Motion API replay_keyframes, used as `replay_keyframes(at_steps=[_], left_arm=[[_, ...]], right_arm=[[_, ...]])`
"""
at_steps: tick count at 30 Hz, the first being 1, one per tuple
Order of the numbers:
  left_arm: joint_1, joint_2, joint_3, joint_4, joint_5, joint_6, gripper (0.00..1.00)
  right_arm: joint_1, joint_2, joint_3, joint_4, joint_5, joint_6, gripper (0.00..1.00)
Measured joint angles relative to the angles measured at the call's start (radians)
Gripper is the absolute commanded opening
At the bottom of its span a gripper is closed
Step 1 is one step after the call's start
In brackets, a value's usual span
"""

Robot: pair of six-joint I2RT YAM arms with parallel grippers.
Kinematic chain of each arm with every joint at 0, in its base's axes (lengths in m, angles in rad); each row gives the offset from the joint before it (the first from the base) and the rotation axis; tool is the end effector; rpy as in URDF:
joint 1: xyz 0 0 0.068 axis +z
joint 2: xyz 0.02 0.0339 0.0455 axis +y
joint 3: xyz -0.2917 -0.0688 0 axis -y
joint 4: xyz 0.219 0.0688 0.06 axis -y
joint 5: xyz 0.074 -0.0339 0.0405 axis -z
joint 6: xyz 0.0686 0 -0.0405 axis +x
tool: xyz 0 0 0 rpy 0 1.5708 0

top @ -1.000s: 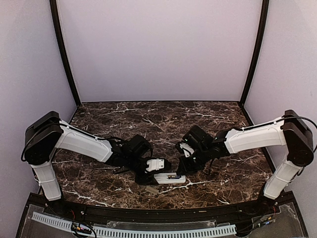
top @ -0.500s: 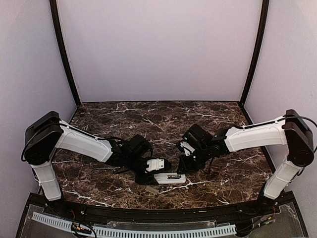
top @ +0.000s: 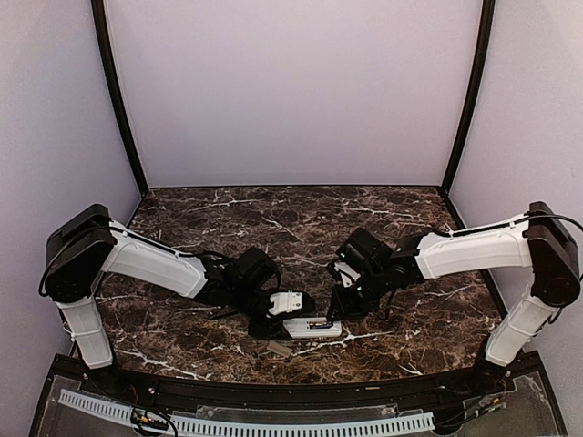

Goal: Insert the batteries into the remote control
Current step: Load the battery into the battery compartment.

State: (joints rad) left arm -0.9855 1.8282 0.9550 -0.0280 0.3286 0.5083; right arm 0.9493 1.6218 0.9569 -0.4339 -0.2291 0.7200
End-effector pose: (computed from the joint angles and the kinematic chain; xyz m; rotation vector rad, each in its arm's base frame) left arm 0.1844 -0.3183 0.1574 1.8044 1.7367 -0.6084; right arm 0.1668 0.2597 0.1915 -0.4115 2.8718 0.7408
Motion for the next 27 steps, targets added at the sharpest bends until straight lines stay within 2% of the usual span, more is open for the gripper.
replay_keyframes(at_steps=[14,27], left_arm=[[0.000,0.000,0.000,0.000,0.000,0.000,0.00],[0.000,0.002,0.005,-0.006,0.000,0.000,0.00]], right_arm=[[0.000,0.011,0.000,0.001,-0.039,0.016,0.15],[0.000,0.048,0.000,0.020,-0.056,0.023,0.00]])
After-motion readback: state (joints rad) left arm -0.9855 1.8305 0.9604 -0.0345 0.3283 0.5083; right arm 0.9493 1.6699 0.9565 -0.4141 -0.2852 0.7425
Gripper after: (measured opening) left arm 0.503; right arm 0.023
